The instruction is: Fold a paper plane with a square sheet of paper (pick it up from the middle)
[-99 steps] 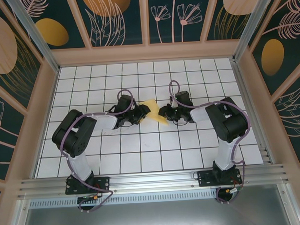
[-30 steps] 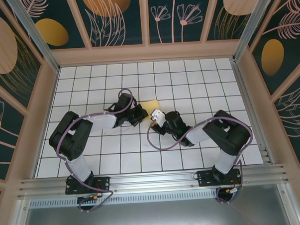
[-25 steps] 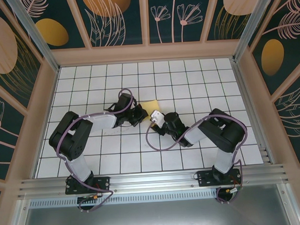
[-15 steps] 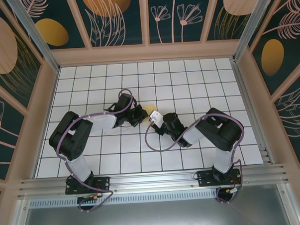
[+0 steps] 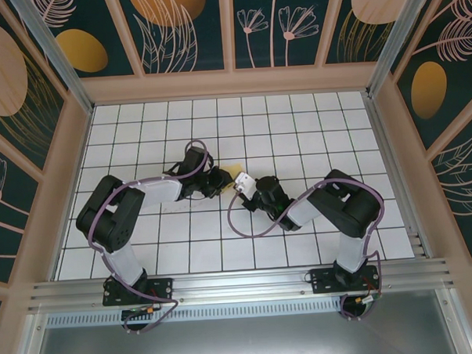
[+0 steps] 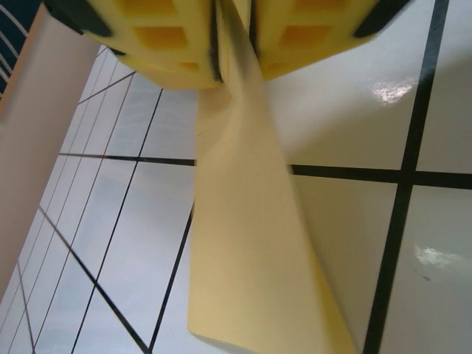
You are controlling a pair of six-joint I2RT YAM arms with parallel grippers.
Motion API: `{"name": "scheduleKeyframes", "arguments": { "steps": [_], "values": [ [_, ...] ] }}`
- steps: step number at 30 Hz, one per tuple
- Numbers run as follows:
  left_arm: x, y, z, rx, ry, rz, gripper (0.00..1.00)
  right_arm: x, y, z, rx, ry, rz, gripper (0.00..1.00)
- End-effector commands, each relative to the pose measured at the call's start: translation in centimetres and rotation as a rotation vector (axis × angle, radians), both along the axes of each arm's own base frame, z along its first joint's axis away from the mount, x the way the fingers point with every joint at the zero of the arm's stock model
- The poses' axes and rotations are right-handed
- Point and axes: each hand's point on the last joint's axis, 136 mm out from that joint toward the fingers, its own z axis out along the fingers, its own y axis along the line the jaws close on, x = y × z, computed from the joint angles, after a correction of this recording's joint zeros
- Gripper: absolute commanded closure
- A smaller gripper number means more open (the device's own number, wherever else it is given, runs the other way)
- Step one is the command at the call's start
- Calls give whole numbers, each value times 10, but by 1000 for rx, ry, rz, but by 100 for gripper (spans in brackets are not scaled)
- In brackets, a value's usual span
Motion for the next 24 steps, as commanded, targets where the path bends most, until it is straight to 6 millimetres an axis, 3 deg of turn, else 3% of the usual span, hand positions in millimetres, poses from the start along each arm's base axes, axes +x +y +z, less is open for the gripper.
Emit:
{"name": "scheduleKeyframes", "arguments": {
  "steps": [1, 4, 8, 14, 24],
  "values": [
    [10, 12, 21, -4, -60, 22, 63, -1, 12, 6, 63, 50, 36, 88],
    [23, 27, 44, -1, -132, 70, 47, -4, 12, 3, 97, 112, 39, 89],
    [33, 47, 61, 43, -202, 127, 33, -6, 12, 0, 140, 195, 37, 91],
    [30, 61, 54, 84, -212, 162, 30, -6, 13, -7, 209, 341, 15, 94],
    [22, 57, 47, 41, -246, 127, 29, -2, 15, -7, 309, 500, -20, 99]
  ]
}}
